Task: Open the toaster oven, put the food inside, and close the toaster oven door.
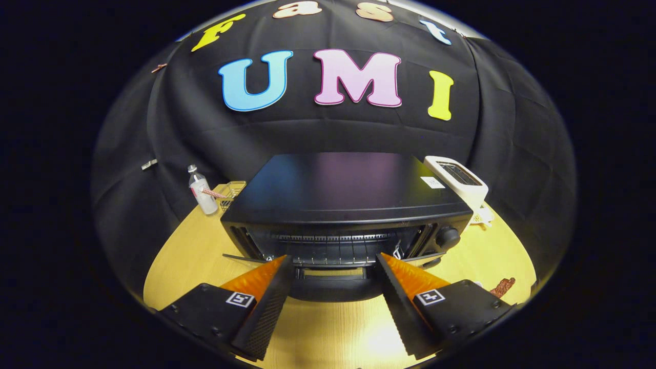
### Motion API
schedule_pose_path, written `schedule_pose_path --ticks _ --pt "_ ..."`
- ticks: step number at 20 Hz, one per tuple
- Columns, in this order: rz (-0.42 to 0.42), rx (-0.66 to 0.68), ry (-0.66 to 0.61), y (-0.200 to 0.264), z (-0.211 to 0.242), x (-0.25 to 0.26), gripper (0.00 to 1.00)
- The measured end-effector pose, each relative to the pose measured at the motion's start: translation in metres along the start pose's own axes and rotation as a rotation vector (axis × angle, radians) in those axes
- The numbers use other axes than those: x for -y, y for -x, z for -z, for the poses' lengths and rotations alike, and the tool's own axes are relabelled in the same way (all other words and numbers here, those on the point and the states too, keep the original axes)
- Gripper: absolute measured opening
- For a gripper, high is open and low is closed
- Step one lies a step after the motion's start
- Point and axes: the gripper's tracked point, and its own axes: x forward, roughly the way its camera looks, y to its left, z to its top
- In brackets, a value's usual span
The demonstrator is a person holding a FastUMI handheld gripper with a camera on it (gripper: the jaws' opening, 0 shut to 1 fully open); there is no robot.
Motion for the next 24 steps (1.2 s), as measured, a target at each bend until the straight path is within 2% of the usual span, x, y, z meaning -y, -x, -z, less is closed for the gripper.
schedule_pose_path --ticks 12,18,24 --pt "-0.004 -0.107 0.014 0.033 0.07 0.002 0.98" --pt "-0.017 -0.213 0.003 0.037 0.113 0.004 0.97" --pt "-0.023 -0.267 0.006 0.032 0.135 0.01 0.97"
